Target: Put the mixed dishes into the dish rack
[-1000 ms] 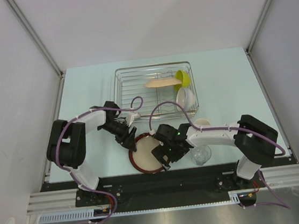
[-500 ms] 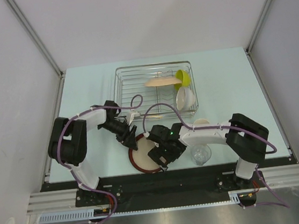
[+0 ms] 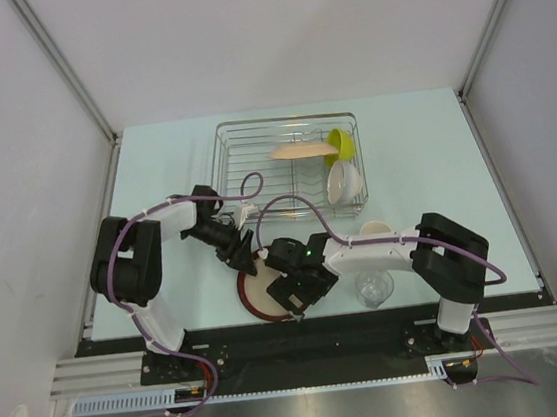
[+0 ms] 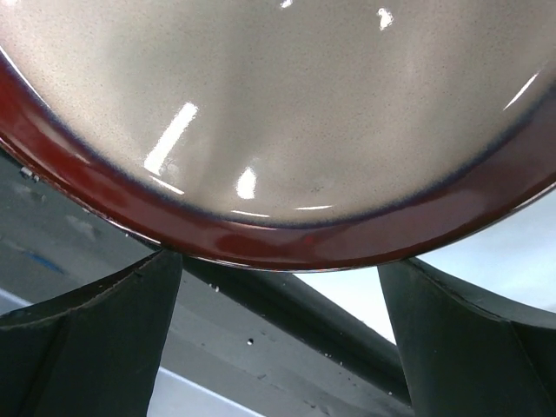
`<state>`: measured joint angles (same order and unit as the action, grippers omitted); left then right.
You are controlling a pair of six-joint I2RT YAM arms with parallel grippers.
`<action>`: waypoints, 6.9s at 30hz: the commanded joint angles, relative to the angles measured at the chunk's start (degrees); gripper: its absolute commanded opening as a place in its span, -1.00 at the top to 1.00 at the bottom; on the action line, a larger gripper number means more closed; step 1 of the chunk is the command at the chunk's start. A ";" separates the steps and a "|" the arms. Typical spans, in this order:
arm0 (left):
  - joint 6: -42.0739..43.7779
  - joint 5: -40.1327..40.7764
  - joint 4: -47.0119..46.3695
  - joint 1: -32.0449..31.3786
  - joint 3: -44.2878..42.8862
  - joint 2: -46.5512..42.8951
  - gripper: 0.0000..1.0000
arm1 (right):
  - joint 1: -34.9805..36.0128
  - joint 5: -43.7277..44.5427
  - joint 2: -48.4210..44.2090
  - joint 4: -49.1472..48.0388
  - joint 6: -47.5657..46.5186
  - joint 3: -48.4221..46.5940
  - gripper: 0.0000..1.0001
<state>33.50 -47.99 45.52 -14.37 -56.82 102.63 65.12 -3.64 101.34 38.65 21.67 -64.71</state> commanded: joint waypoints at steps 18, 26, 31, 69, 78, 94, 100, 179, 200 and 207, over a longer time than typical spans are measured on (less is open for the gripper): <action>6.40 3.16 8.62 -0.39 -1.10 0.47 -0.30 | 4.57 26.22 0.43 -47.26 -0.14 9.25 -1.00; 10.26 1.14 13.01 -0.92 -2.60 2.57 -0.26 | 4.58 26.31 4.83 -54.38 -2.07 8.81 -0.99; 19.31 -3.16 25.27 -3.72 -6.10 6.95 -0.24 | 4.57 26.49 5.97 -54.39 -2.34 8.72 -1.00; 19.25 -27.60 38.42 -5.76 -12.09 -5.33 0.42 | 4.31 32.73 7.56 -56.32 -12.00 4.24 -1.00; 18.09 -25.06 38.42 -6.46 -13.23 -7.09 0.46 | 4.40 33.61 6.68 -56.06 -11.92 4.15 -1.00; 7.02 1.21 23.92 -6.37 -8.59 -12.09 1.00 | 4.22 35.90 5.80 -50.61 -8.41 4.24 -0.99; 4.91 13.88 17.07 -6.11 -2.78 -15.70 0.99 | 4.31 37.04 2.82 -48.76 -7.70 4.68 -0.99; 23.37 32.61 -11.33 -23.95 -46.38 0.83 0.99 | -50.62 10.41 -55.02 -24.50 8.48 15.23 -1.00; 42.27 27.86 -21.09 -25.97 -26.68 -9.29 0.99 | -50.62 8.83 -54.93 -24.33 10.23 16.81 -0.99; 40.78 26.81 -19.68 -27.90 -26.50 -8.68 0.99 | -50.71 8.74 -55.64 -23.45 9.88 16.81 -1.00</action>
<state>72.42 -15.22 26.48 -39.16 -83.02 97.73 14.74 5.50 46.81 16.36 31.35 -47.70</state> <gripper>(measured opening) 0.296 0.999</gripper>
